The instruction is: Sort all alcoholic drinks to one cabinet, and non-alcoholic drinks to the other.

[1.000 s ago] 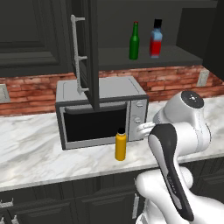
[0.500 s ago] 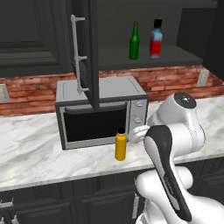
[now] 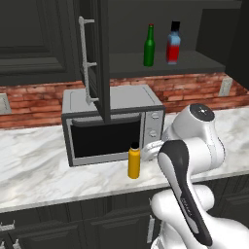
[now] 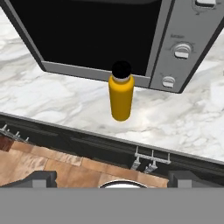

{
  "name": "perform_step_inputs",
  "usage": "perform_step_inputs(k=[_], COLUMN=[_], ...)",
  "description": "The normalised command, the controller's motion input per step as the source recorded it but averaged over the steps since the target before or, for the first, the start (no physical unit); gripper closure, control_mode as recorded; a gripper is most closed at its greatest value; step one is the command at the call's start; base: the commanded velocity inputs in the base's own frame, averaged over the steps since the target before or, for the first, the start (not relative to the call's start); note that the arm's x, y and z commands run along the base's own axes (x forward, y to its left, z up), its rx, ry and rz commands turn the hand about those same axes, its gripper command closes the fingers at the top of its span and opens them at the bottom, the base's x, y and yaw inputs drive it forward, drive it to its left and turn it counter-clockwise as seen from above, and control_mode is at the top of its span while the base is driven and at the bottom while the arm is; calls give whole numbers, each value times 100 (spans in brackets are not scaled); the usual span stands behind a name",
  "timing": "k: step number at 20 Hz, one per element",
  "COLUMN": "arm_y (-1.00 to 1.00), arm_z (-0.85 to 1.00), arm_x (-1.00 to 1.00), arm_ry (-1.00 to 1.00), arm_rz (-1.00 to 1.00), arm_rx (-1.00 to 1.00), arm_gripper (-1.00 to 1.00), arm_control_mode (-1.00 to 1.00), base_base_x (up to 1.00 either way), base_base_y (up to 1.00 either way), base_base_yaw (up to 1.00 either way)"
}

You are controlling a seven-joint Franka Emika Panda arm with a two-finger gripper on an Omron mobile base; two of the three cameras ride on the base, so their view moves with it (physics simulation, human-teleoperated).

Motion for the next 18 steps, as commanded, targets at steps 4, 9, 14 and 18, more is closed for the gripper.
perform_step_inputs(k=[4,9,14,18], arm_y=[4,6,3,0], arm_z=[-7,-11,-10,-8], arm_x=[0,0,0,0], arm_ry=[0,0,0,0], arm_rz=[0,0,0,0], arm_rx=[0,0,0,0], arm_gripper=[-100,-100,-100,-100], arm_control_mode=[-100,-100,-100,-100], base_base_x=[0,0,0,0], base_base_y=[0,0,0,0], base_base_yaw=[0,0,0,0])
